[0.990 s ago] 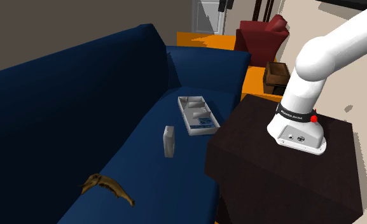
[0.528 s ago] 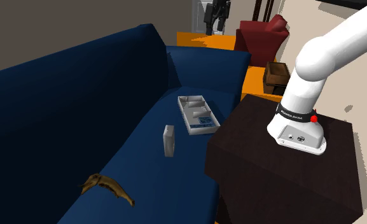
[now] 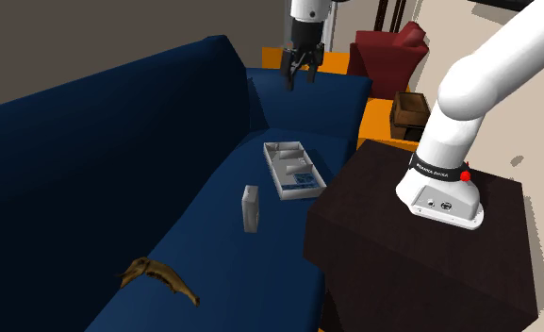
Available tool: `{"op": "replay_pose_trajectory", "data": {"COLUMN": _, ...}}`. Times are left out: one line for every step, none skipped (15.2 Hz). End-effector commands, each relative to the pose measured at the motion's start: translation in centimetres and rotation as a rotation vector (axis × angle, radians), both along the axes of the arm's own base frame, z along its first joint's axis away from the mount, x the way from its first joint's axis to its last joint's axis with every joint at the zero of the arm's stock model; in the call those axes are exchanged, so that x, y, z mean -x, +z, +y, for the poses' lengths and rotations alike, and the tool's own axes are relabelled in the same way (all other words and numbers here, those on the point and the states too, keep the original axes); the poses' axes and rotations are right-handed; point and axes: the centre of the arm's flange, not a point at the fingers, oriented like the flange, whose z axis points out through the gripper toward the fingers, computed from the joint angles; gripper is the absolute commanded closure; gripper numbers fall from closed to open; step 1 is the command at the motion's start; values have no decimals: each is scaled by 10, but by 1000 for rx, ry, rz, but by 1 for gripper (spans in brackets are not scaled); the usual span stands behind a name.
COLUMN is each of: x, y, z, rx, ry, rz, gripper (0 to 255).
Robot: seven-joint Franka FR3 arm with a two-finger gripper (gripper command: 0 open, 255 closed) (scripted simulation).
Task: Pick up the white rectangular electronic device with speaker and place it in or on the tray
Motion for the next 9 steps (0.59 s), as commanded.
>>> {"op": "replay_pose_trajectory", "data": {"x": -7, "y": -25, "z": 9, "rx": -4, "ry": -37, "rz": 3, "gripper": 0}}
{"op": "replay_pose_trajectory", "data": {"x": -11, "y": -36, "z": 14, "rx": -6, "ry": -54, "rz": 6, "gripper": 0}}
{"op": "replay_pose_trajectory", "data": {"x": -14, "y": -47, "z": 20, "rx": -8, "ry": -71, "rz": 8, "gripper": 0}}
{"op": "replay_pose_trajectory", "data": {"x": -18, "y": -59, "z": 25, "rx": -9, "ry": -88, "rz": 11, "gripper": 0}}
{"op": "replay_pose_trajectory", "data": {"x": -22, "y": -70, "z": 31, "rx": -11, "ry": -105, "rz": 13, "gripper": 0}}
{"op": "replay_pose_trajectory", "data": {"x": -26, "y": -82, "z": 36, "rx": -12, "ry": -122, "rz": 16, "gripper": 0}}
{"op": "replay_pose_trajectory", "data": {"x": -30, "y": -93, "z": 42, "rx": -14, "ry": -139, "rz": 18, "gripper": 0}}
{"op": "replay_pose_trajectory", "data": {"x": -34, "y": -105, "z": 47, "rx": -16, "ry": -156, "rz": 20, "gripper": 0}}
{"op": "replay_pose_trajectory", "data": {"x": -38, "y": -116, "z": 52, "rx": -17, "ry": -173, "rz": 23, "gripper": 0}}
